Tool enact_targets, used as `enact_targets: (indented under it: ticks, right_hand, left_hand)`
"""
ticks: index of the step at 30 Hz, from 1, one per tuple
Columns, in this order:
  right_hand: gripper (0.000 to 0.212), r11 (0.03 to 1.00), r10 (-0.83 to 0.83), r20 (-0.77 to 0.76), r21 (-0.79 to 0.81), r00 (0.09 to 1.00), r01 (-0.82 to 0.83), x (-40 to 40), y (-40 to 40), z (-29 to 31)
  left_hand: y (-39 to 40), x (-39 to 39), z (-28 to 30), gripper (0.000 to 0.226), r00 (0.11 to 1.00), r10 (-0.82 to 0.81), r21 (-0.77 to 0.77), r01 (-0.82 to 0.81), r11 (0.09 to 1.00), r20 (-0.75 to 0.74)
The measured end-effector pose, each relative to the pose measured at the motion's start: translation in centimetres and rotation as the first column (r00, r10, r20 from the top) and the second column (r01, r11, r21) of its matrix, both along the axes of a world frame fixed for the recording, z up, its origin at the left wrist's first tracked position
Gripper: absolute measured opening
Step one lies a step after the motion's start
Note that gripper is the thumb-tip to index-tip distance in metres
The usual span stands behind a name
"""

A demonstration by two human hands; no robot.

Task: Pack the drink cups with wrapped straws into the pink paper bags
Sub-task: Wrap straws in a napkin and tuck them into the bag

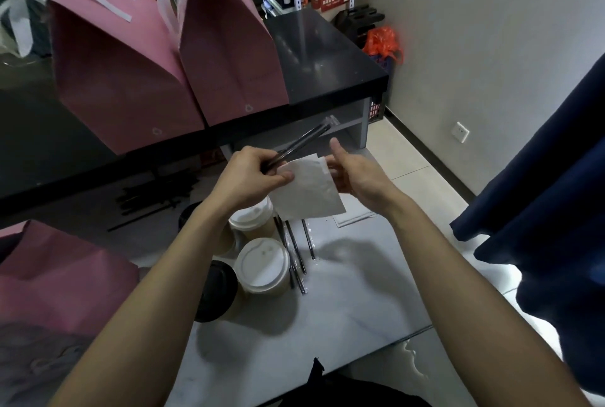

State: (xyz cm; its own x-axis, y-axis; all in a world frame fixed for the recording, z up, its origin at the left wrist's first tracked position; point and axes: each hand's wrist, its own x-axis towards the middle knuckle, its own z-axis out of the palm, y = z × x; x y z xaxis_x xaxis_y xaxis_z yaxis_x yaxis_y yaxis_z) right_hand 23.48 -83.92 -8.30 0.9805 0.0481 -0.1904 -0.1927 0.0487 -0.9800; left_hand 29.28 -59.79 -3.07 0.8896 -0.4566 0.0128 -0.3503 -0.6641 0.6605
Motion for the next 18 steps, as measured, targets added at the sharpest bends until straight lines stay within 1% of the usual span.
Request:
enact_targets:
  ticks: [1,2,3,4,6,7,8,9,10,12,13,15,18]
  right_hand:
    - [0.06,0.999,0.049,0.026,0.002,0.998,-0.049,-0.3,0.3,-0.1]
    - [0.05,0.995,0.096,0.065,-0.022,0.993,-0.094,-0.6,0.5,-0.3]
    - [0.038,0.992,0.12,0.1,-0.057,0.988,-0.115,-0.7,0.7,-0.5]
    - [0.028,0.992,0.108,0.115,-0.078,0.987,-0.1,-0.8,0.9,-0.7]
    - [0.019,0.991,0.03,0.116,-0.13,0.993,-0.015,-0.7,1.3,-1.1]
    - [0.017,0.984,-0.018,0.114,-0.177,0.993,0.038,-0.6,1.4,-1.1]
    - [0.015,0.972,-0.076,0.108,-0.215,0.991,0.098,-0.5,1.4,-1.0]
    - [0.014,0.957,-0.147,0.1,-0.236,0.984,0.167,-0.5,1.3,-0.8]
    - [0.014,0.94,-0.225,0.095,-0.241,0.97,0.242,-0.4,1.2,-0.7]
    - [0.009,0.909,-0.348,0.105,-0.204,0.931,0.363,-0.4,1.0,-0.4]
    - [0.005,0.902,-0.381,0.116,-0.171,0.917,0.396,-0.3,1.2,-0.1]
    - [0.004,0.897,-0.421,0.131,-0.089,0.897,0.434,-0.2,1.9,0.6]
    - [0.007,0.906,-0.417,0.158,-0.001,0.895,0.423,-0.1,3.4,1.9]
  left_hand:
    - [-0.1,0.0,-0.1,0.04,1.0,0.024,-0.002,-0.024,1.0,-0.003]
    - [-0.2,0.1,-0.3,0.043,0.999,0.043,-0.007,-0.043,0.999,-0.006]
    - [-0.3,0.2,-0.4,0.041,0.998,0.053,-0.01,-0.053,0.999,-0.014]
    - [-0.4,0.1,-0.5,0.035,0.998,0.058,-0.006,-0.058,0.998,-0.024]
    - [-0.6,-0.2,-0.5,0.025,0.999,0.044,-0.012,-0.044,0.999,-0.033]
    - [-0.6,-0.4,-0.5,0.03,0.998,0.039,-0.034,-0.04,0.999,-0.046]
    - [-0.7,-0.6,-0.4,0.039,0.996,0.048,-0.067,-0.053,0.996,-0.076]
    - [-0.8,-0.7,-0.3,0.043,0.99,0.064,-0.098,-0.076,0.992,-0.122]
    - [-1.0,-0.9,-0.4,0.038,0.98,0.077,-0.136,-0.103,0.985,-0.182]
    - [-1.3,-1.0,-0.7,0.022,0.955,0.096,-0.227,-0.162,0.96,-0.279]
    - [-1.5,-1.1,-0.8,0.016,0.954,0.113,-0.253,-0.186,0.95,-0.277]
    - [-1.7,-1.5,-0.7,0.01,0.961,0.147,-0.282,-0.212,0.936,-0.233]
    - [-1.5,-2.2,-0.4,0.005,0.964,0.15,-0.34,-0.22,0.914,-0.22]
